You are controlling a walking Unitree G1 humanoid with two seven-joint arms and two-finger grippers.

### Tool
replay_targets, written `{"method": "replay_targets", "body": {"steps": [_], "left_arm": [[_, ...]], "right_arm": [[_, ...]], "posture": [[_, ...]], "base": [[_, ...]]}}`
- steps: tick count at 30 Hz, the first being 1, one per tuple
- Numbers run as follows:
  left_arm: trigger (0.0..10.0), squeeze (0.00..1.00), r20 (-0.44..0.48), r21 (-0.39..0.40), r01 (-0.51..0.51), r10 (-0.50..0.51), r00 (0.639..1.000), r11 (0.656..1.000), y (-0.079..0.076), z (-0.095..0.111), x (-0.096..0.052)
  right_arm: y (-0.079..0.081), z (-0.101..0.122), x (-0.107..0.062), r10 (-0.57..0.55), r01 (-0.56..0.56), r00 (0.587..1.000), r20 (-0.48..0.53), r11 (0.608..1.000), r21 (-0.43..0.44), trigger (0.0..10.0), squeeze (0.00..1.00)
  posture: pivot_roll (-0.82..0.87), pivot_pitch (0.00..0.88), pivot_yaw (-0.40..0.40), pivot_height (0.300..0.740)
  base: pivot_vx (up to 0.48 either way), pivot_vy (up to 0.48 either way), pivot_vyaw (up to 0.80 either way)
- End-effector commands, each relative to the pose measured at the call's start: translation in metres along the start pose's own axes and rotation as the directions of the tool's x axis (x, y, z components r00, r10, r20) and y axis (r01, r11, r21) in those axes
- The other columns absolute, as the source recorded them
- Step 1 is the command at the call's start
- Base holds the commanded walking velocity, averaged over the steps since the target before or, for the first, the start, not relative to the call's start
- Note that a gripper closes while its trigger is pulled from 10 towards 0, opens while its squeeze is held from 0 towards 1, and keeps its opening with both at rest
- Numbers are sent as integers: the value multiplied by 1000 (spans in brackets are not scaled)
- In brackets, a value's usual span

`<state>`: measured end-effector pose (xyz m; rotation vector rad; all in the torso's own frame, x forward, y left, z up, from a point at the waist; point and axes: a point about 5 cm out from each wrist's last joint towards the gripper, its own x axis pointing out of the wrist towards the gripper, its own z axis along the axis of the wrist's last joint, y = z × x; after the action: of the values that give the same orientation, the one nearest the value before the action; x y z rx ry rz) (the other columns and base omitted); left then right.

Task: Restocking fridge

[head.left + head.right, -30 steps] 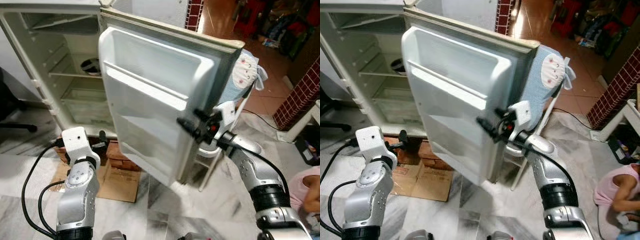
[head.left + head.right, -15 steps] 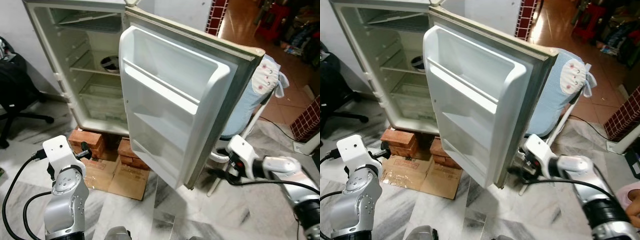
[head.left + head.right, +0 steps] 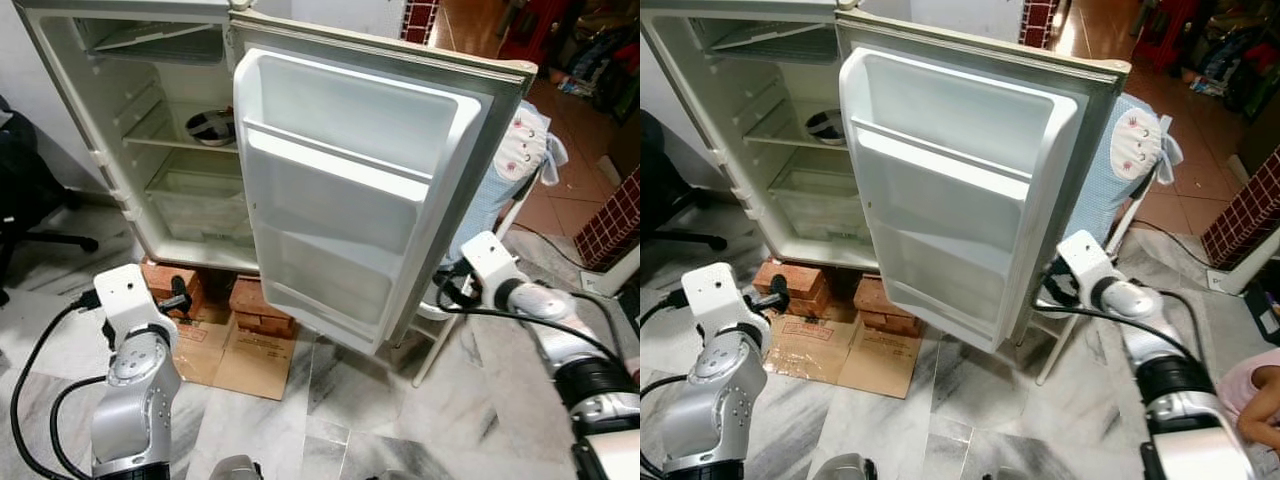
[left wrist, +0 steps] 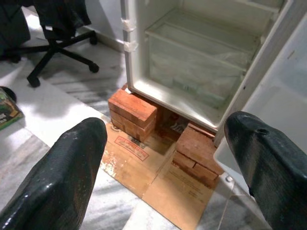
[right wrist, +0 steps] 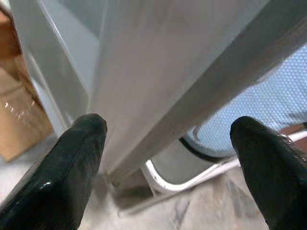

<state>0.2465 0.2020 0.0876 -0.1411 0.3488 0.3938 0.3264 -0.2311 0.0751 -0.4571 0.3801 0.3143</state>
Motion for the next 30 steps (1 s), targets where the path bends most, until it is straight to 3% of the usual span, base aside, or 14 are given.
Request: {"method": "replay_targets", "body": {"steps": [1, 5, 6, 7, 10, 13, 15, 16, 19, 21, 22, 25, 28, 30], "left_arm": [[10000, 0, 20, 3, 13, -13, 1000, 1000, -4, 4, 0], [10000, 0, -134, -3, 87, -87, 987, 996, -5, -18, -1], [10000, 0, -232, 13, 120, -114, 966, 993, -4, -32, -1], [10000, 0, -232, 13, 120, -114, 966, 993, -4, -32, -1], [10000, 0, -400, 0, 156, -143, 905, 988, 3, -57, -3], [10000, 0, -420, -106, 175, -204, 884, 979, 6, -68, 1], [10000, 0, -415, -114, 175, -207, 886, 978, 7, -69, 1], [10000, 0, -391, -92, 177, -199, 899, 980, 9, -67, 3], [10000, 0, -313, 139, 186, -134, 940, 973, 30, -66, 9], [10000, 0, -247, 396, 188, -93, 964, 899, 47, -69, 13], [10000, 0, -207, 464, 169, -79, 975, 869, 54, -71, 17], [10000, 0, -149, 515, 152, -86, 985, 844, 64, -81, 19], [10000, 0, -207, 411, 48, 43, 977, 910, 93, -106, 14], [10000, 0, -210, 422, 72, 20, 978, 904, 90, -110, 14]], "right_arm": [[-10, 3, -1, -63, 63, 998, 10, 998, 31, 10000, 0], [-13, 5, 4, -172, 169, 985, 17, 980, 106, 10000, 0], [-14, 7, 5, -197, 193, 980, 23, 974, 121, 10000, 0], [-14, 7, 5, -197, 193, 980, 23, 974, 121, 10000, 0], [-13, 15, 9, -255, 243, 965, 54, 955, 172, 10000, 0], [-9, 28, 12, -308, 274, 943, 127, 935, 227, 10000, 0], [-8, 29, 12, -311, 274, 941, 133, 932, 239, 10000, 0], [-6, 31, 13, -317, 276, 938, 139, 927, 254, 10000, 0], [-3, 44, 15, -345, 279, 916, 204, 914, 293, 10000, 0], [-1, 51, 18, -361, 282, 904, 229, 906, 317, 10000, 0], [1, 54, 19, -366, 282, 900, 238, 903, 323, 10000, 0], [3, 60, 21, -372, 275, 890, 264, 899, 341, 10000, 0], [6, 70, 23, -367, 259, 884, 290, 900, 350, 10000, 0], [7, 72, 24, -367, 254, 881, 300, 899, 355, 10000, 0]], "posture": [[35, 10, 27, 740], [37, 7, 24, 740], [39, 5, 23, 740], [39, 5, 23, 740], [39, 0, 23, 740], [36, 0, 29, 740], [35, 0, 31, 740], [35, 0, 31, 740], [43, 0, 31, 740], [51, 0, 22, 740], [51, 0, 22, 740], [53, 0, 17, 740], [48, 0, 15, 740], [45, 0, 14, 740]], "base": [[0, -390, 0], [0, 0, 0], [0, 0, 0], [0, 0, 0], [0, 0, 0], [0, 0, 0], [0, 0, 0], [0, 0, 0], [0, 0, 0], [0, 0, 0], [0, 0, 0], [0, 0, 0], [0, 0, 0], [0, 0, 0]]}}
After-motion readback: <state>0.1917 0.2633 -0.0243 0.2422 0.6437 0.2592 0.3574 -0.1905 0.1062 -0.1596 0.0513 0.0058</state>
